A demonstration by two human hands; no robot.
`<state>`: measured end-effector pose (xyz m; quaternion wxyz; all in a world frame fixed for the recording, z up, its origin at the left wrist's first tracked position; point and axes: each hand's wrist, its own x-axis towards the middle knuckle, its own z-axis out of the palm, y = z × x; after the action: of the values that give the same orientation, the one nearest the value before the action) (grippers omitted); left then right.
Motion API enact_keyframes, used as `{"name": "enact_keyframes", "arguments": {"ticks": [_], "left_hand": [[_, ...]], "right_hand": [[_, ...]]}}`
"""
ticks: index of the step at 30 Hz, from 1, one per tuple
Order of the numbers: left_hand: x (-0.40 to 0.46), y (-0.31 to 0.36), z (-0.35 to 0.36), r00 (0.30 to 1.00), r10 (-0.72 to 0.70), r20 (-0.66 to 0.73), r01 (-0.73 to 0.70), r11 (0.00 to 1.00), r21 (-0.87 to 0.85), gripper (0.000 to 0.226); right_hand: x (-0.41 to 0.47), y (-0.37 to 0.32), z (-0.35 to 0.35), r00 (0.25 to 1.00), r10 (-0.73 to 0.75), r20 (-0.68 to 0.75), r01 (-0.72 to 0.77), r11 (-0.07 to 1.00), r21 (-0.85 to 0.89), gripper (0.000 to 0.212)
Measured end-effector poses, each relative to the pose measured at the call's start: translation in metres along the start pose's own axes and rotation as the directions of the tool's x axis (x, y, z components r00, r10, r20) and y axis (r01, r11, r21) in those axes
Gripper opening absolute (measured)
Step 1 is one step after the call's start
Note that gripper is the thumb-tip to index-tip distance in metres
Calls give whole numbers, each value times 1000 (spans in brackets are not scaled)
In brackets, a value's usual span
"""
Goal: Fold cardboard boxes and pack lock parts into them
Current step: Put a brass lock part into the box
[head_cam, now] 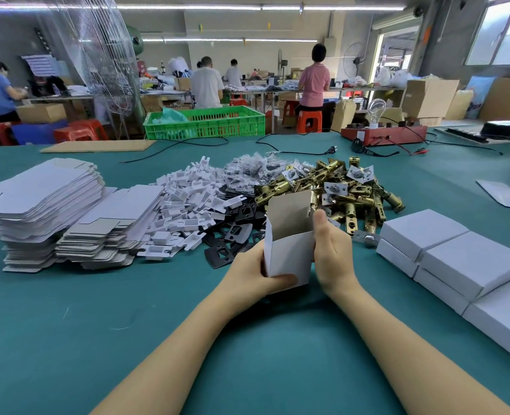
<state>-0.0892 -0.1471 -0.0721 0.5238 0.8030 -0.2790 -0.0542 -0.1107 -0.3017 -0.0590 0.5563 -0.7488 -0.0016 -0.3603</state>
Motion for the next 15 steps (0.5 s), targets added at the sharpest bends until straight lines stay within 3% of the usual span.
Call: {"name": "enact_keyframes", "arguments": {"ticks": [3, 10, 15], "left_hand": [[1, -2, 0, 1000, 3, -11, -2, 1000, 29, 50], [4, -4, 1, 997, -37, -66, 40, 998, 42, 52], [-1, 2, -9, 995, 69, -78, -77, 992, -103, 37]], "right_hand": [[-3, 5, 6, 997, -77, 10, 77, 996, -52, 49], [2, 11, 4, 994, -105, -1, 104, 982, -158, 50], [1, 11, 2, 990, -136, 27, 139, 969, -202, 48]]}}
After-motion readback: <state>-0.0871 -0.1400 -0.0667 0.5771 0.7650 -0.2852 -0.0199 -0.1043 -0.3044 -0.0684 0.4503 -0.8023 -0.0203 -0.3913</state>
